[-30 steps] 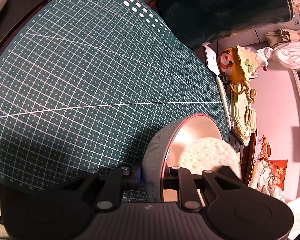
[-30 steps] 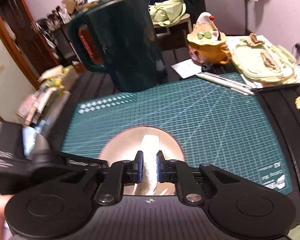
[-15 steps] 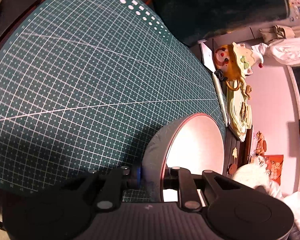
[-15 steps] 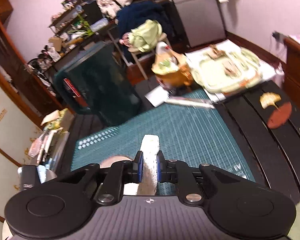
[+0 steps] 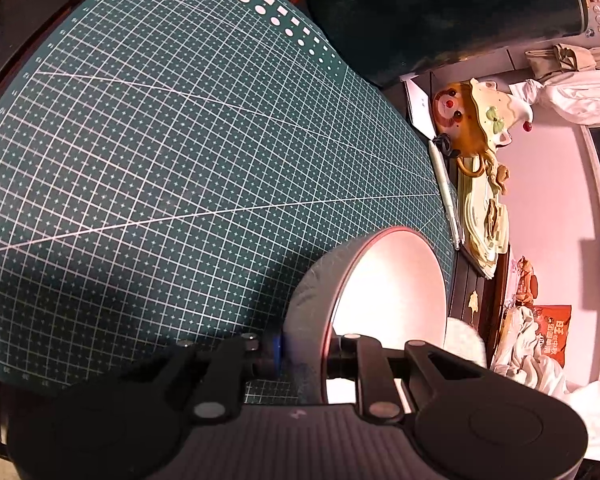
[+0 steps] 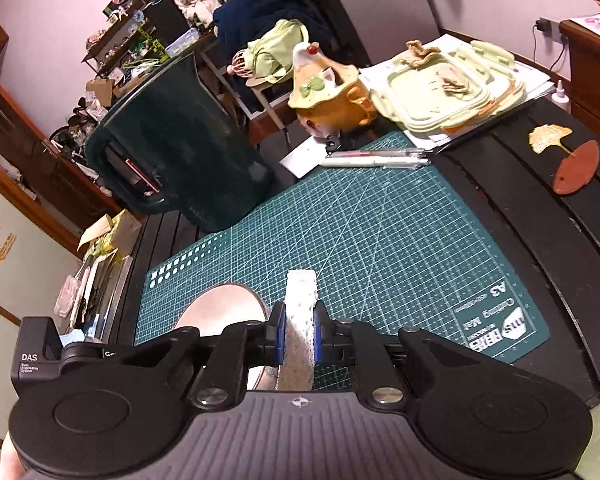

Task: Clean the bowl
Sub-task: 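Lift the sponge out of the bowl and pull the right tool back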

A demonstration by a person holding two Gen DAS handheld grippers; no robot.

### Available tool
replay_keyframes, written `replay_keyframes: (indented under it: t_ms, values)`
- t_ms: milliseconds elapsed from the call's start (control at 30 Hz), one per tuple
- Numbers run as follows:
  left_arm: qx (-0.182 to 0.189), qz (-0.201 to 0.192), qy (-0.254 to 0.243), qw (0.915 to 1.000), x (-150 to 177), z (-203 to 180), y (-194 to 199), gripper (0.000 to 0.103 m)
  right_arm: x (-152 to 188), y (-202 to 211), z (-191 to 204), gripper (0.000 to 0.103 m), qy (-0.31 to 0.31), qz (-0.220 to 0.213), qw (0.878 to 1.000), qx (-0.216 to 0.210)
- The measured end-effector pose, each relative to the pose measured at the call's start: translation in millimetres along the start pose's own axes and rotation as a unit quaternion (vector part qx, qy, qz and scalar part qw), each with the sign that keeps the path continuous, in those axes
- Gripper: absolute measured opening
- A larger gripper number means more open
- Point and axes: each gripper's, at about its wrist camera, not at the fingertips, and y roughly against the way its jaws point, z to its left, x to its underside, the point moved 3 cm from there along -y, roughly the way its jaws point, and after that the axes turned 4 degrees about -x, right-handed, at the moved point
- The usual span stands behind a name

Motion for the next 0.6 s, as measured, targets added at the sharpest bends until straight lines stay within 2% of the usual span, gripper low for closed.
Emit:
replay_keyframes:
  t_ms: [133, 300, 400, 600]
  values:
    - [-0.002, -0.001, 0.001, 1.0, -10.9, -18.1, -14.2, 0.018, 8.2, -14.8, -9.5, 0.012, -0.033, 0.036, 0.999, -0.004]
    - [-0.006, -0.003, -0.002, 1.0, -14.2, -21.9, -15.2, 0.018, -6.4, 10.6, -5.6, 0.012, -0.028, -0.007, 0.999, -0.016]
    - [-0.006, -0.004, -0.002, 1.0, -12.6, -21.1, -15.3, 0.018, -6.7, 13.0, -3.9, 0.012, -0.024, -0.011, 0.999, -0.019]
    - [-0.005, -0.004, -0.004, 1.0, -7.8, -24.3, -15.5, 0.018, 7.4, -9.8, -10.3, 0.012, -0.037, 0.035, 0.999, -0.011]
